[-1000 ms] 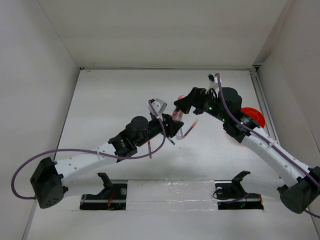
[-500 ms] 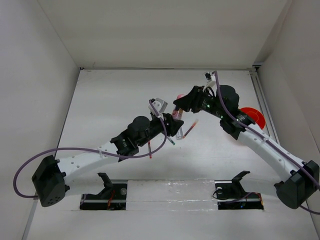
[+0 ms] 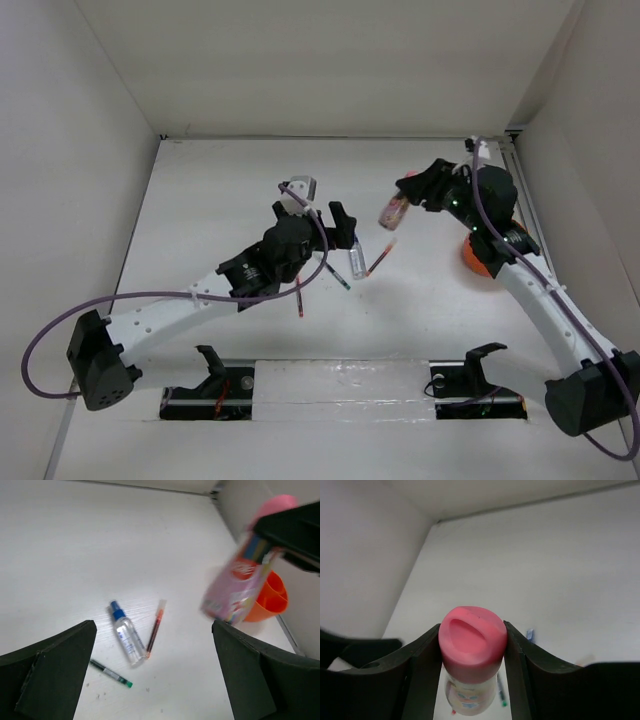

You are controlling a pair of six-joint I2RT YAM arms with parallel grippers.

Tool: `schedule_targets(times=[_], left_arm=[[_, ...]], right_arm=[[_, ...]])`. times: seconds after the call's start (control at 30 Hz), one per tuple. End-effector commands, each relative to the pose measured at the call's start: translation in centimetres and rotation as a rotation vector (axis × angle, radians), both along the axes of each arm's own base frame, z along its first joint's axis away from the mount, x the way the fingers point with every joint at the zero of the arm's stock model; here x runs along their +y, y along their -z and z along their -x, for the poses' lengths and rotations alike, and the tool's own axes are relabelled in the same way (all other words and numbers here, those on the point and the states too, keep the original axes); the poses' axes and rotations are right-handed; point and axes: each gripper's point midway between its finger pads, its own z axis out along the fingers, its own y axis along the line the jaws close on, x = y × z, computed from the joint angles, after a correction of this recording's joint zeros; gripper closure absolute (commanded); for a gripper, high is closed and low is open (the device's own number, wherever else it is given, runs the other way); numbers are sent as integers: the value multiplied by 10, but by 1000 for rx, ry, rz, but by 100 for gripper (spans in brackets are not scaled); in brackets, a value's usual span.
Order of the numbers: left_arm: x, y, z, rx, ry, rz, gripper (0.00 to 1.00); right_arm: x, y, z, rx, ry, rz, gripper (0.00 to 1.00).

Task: Sort the stationery into containers
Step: Place the stationery in the storage box.

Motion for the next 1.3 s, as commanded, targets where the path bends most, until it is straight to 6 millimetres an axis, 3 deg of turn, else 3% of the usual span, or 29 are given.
schedule_targets(times=[0.0,0.03,0.13,0.17,0.2,0.33,0.5,0.73,0.87,1.27], left_arm=[[51,1,-12,103,-291,-67,0],[56,-10,-12,129,-339,-17,0],[88,-4,-2,200,-437,-67,0],[98,-9,-4,223,-478,-27,0],[113,-3,2,251,-504,-57,0],[137,7,20,311,-527,-98,0],[157,16,39,352,-530,-154,0],[170,32,52,359,-481,-254,0],[157,35,52,339,-394,-243,0],[148,26,56,306,-319,-181,0]], right_arm=[[-63,-31,-14,-147,250,74,100],[-84,-30,-18,-143,350,104,100],[-124,-17,-18,-117,513,180,100],[-147,-13,-21,-102,613,214,100],[-158,-10,-21,-89,658,227,100],[-201,3,-16,-49,830,320,100],[-254,2,-1,-32,1088,412,100],[-289,-9,10,-107,1204,445,100],[-308,5,11,-62,1250,522,100],[-327,20,8,-37,1301,554,100]])
